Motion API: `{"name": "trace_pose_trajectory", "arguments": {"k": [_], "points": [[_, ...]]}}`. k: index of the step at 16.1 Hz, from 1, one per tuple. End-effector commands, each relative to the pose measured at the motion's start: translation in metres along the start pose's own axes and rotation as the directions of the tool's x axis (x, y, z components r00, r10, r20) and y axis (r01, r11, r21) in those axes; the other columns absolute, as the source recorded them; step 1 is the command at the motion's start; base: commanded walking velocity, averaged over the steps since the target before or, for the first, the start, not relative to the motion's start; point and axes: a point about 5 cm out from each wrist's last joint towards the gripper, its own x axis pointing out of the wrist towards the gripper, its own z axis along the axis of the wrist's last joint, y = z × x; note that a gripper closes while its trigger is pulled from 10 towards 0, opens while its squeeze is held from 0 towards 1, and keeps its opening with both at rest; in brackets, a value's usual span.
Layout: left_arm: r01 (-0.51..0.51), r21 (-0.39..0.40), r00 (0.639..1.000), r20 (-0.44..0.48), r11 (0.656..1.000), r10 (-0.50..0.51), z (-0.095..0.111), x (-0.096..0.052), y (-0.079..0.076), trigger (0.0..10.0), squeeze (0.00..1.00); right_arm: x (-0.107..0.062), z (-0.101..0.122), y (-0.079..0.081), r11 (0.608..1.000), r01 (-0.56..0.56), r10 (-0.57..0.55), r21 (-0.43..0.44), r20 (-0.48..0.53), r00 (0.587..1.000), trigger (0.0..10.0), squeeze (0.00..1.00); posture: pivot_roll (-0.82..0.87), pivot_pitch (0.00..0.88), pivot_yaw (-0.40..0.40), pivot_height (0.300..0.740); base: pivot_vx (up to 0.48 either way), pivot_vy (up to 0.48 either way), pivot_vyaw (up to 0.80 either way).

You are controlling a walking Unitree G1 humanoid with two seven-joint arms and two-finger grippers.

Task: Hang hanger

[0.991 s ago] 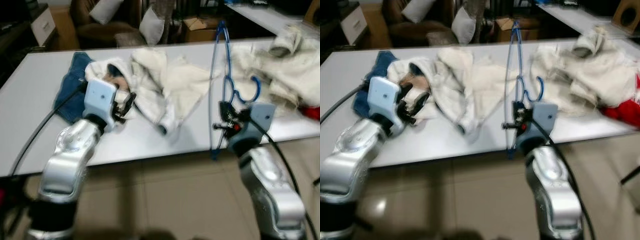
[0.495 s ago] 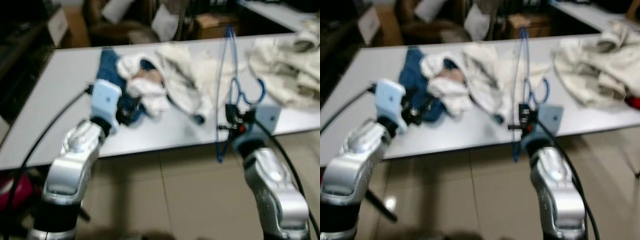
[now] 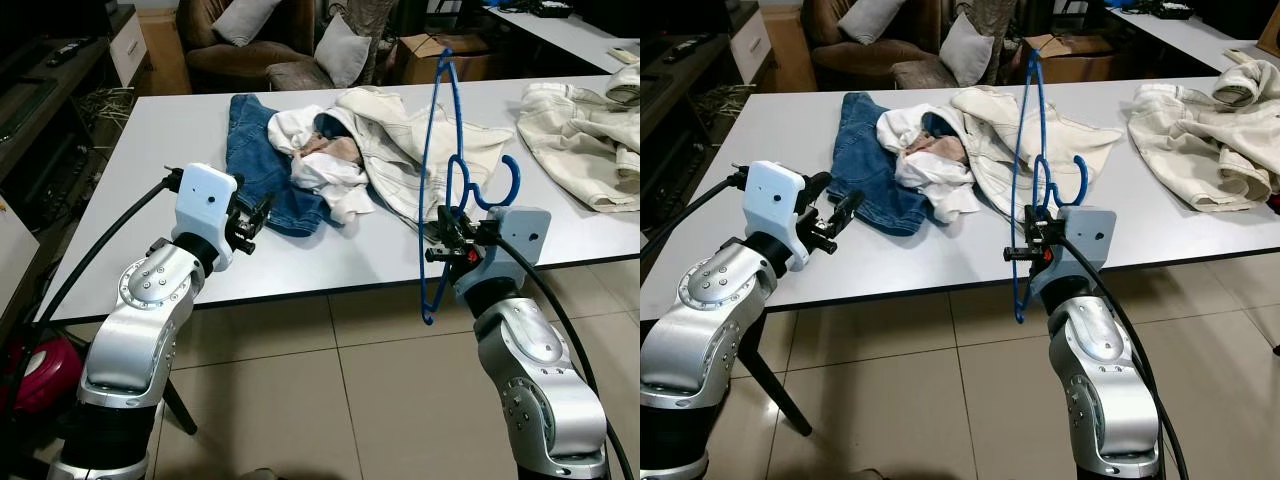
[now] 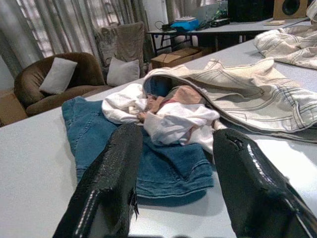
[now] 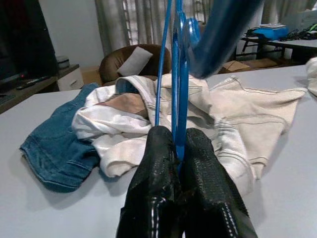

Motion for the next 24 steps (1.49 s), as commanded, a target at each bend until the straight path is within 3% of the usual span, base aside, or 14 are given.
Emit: {"name": "trace_pose_trajectory", "arguments": {"k": [1,5,8,10,15,18,24], "points": [[0.010,-0.002,1.000,-0.007,1.000,-0.010,0.000,0.001,-0.002,10.0,0.00,0.000,0.001,-0.004,1.000,0.016,-0.016,-0.003,0.003,1.000,10.0,0.00,-0.06,0.000,0.024,0.740,0.000,0.000,0.00],[0.017,0.022,1.000,-0.022,1.000,-0.017,-0.004,0.001,-0.003,10.0,0.00,0.000,0.000,-0.004,1.000,0.020,-0.020,-0.004,-0.003,1.000,10.0,0.00,-0.05,0.000,0.025,0.740,0.000,0.000,0.00],[0.010,0.027,0.999,-0.031,1.000,-0.009,-0.007,0.000,-0.003,10.0,0.00,0.001,-0.002,-0.004,1.000,0.015,-0.015,-0.004,-0.013,1.000,10.0,0.00,-0.05,0.000,0.027,0.740,0.000,-0.454,0.00],[-0.022,-0.045,0.999,-0.035,0.999,0.021,-0.011,0.001,-0.003,10.0,0.00,0.000,-0.001,-0.006,1.000,0.015,-0.015,-0.007,-0.016,1.000,10.0,0.00,-0.06,0.000,0.032,0.740,0.000,0.000,0.00],[-0.087,-0.069,0.996,-0.033,0.994,0.085,-0.019,0.003,-0.001,10.0,0.00,0.001,-0.005,-0.014,0.999,-0.019,0.016,-0.048,-0.061,0.998,10.0,0.00,-0.07,0.000,0.024,0.740,0.000,0.000,0.00],[-0.138,-0.114,0.990,-0.023,0.984,0.136,-0.020,0.005,0.003,10.0,0.00,0.004,-0.003,-0.018,0.999,-0.020,0.018,-0.045,-0.063,0.998,10.0,0.00,-0.07,0.000,0.016,0.740,0.294,0.000,-0.27],[-0.196,-0.081,0.981,-0.018,0.977,0.195,-0.020,0.004,0.011,10.0,0.00,0.010,-0.003,-0.019,0.995,-0.047,0.040,-0.088,-0.077,0.996,10.0,0.00,-0.07,0.000,-0.002,0.740,0.351,0.000,-0.27]]}}
